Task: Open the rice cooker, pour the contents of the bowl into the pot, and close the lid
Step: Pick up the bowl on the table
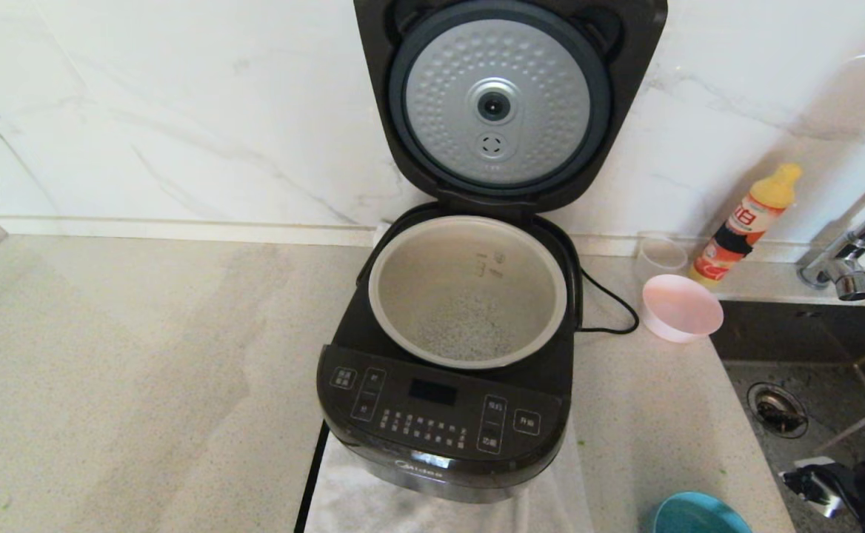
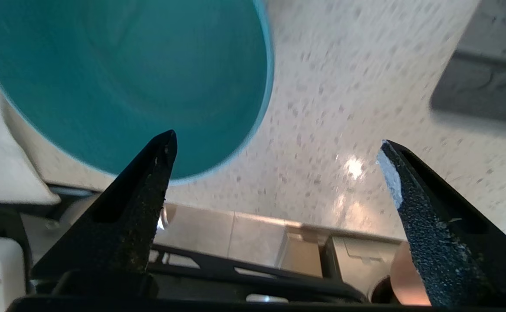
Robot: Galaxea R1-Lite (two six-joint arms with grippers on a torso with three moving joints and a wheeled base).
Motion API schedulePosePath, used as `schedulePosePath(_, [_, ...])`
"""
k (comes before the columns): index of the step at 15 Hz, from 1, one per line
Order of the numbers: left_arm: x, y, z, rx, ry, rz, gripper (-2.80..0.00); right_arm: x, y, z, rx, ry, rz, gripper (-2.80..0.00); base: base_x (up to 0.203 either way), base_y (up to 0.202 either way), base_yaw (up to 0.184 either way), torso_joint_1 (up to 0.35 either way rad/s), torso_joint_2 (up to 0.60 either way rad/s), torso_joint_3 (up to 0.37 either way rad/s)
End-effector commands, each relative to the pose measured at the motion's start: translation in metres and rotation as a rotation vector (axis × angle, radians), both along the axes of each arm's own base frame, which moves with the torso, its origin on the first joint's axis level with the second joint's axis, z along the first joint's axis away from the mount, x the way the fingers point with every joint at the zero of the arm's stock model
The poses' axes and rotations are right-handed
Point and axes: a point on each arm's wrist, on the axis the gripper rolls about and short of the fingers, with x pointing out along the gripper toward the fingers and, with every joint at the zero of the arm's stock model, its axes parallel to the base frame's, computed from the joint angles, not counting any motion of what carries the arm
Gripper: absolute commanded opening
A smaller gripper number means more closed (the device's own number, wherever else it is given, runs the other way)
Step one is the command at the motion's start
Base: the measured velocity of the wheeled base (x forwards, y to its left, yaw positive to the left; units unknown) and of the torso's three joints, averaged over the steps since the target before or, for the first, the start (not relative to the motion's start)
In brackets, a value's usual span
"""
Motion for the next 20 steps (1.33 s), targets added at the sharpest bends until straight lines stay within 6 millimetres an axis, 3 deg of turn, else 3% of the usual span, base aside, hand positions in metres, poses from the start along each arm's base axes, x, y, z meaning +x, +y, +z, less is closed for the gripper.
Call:
schedulePosePath(1, [0.0,0.0,0.0,0.0,0.001,0.0,-2.8,-0.002,0.002,-0.006,-0.008,0.036,0.013,0.0,0.0,0.0,0.0,0.0,0.0,0.0])
schedulePosePath(3, [0.0,0.0,0.0,0.0,0.001,0.0,-2.8,0.002,0.002,-0.007,-0.023,0.026,0.005,0.0,0.0,0.0,0.0,0.0,0.0,0.0])
schedulePosePath(4, [0.0,0.0,0.0,0.0,0.001,0.0,-2.8,0.003,0.002,-0.007,-0.04,0.016,-0.003,-2.8,0.0,0.0,0.0,0.0,0.0,0.0])
schedulePosePath(14, [0.0,0.0,0.0,0.0,0.003,0.0,-2.8,0.004,0.007,-0.007,-0.062,0.002,0.008,-2.8,0.0,0.0,0.0,0.0,0.0,0.0])
schedulePosePath(20, [0.0,0.0,0.0,0.0,0.001,0.0,-2.8,0.007,0.004,0.003,-0.104,-0.095,-0.051,-2.8,0.0,0.0,0.0,0.0,0.0,0.0])
